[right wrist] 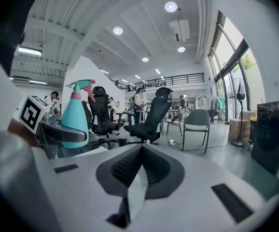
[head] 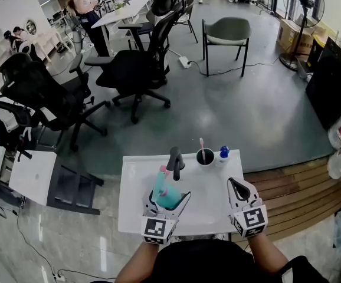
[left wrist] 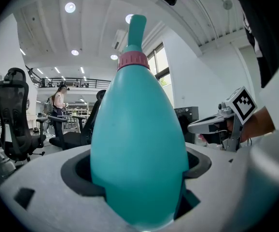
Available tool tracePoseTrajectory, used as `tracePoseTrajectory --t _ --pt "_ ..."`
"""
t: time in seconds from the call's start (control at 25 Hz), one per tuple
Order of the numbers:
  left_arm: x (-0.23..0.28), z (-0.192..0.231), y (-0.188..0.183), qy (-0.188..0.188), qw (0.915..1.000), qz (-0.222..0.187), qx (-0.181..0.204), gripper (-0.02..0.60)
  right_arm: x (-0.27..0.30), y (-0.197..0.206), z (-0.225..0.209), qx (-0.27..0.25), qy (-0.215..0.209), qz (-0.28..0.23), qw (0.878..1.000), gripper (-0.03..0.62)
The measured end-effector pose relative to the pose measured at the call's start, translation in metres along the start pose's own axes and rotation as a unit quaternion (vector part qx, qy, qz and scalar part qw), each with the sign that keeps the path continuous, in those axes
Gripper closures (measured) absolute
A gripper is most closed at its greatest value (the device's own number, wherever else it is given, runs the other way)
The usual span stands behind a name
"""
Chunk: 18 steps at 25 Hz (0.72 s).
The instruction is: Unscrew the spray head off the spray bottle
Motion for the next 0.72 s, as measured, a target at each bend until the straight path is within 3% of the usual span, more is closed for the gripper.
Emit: tracePoseTrajectory --t 0.32,0.72 --pt "0.001 -0.002 0.006 0.004 0.9998 0.017 0.000 0.132 0.003 -0.003 0.003 0.019 -0.043 0.008 0.999 0.588" --pt "-0.003 -0.002 0.006 0.017 0.9994 0.027 -0.009 0.132 0.008 -0.037 0.022 -0.014 -0.118 -0.037 0.992 0.588"
Point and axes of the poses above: the fingertips, and each gripper's own axes: x forward along the fingers, z to its left, y out of its underside, the point moved 9 cm from there along -x, backward along the fingers, and after that the axes turned 14 degrees about -x, right-handed, at the moved point
